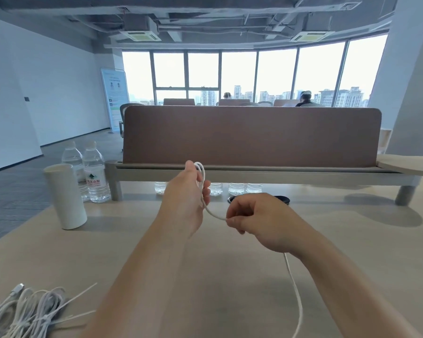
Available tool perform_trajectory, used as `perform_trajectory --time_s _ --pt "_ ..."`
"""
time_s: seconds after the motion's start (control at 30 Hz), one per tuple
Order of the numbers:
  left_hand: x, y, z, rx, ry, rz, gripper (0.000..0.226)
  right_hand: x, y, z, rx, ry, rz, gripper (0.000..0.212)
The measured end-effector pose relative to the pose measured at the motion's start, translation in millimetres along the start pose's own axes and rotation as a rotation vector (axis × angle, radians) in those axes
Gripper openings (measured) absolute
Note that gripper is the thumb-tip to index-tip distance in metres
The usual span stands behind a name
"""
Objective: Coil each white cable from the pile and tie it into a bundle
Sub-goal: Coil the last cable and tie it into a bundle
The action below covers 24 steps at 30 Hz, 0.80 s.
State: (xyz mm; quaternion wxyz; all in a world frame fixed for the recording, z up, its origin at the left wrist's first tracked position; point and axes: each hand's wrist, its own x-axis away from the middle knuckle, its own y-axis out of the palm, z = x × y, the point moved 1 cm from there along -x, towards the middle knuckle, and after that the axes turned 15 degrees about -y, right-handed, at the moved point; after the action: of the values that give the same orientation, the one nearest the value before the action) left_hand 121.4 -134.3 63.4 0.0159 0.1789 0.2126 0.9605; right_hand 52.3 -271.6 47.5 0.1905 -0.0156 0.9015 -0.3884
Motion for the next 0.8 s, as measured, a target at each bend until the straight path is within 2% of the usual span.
perform_trajectory --time_s 0.1,0.2,0.3,0.53,0.63,0.8 --pt "-1 -2 -3 -0.219 0.0 -0.076 0.041 -1 -3 -5 0.005 -0.081 0.087 0.017" --pt "-5 -1 -10 -0.382 0.024 -0.168 0.04 1 -4 -7 -0.038 -0.149 0.105 0.026" --pt "-6 3 -18 -0.498 0.032 -0.257 0.035 3 -5 -7 -0.062 -0.19 0.127 0.017" --pt "2 9 -27 -0.549 -0.023 -0.315 0.026 -1 -5 -2 -0.01 -0.174 0.287 0.019" --pt "4 9 -27 -0.554 -0.049 -0.311 0.026 -1 -9 3 0.076 -0.125 0.373 0.035" --pt "8 11 -28 -0.625 -0.044 -0.327 0.03 0 -13 4 0.092 -0.088 0.355 0.035"
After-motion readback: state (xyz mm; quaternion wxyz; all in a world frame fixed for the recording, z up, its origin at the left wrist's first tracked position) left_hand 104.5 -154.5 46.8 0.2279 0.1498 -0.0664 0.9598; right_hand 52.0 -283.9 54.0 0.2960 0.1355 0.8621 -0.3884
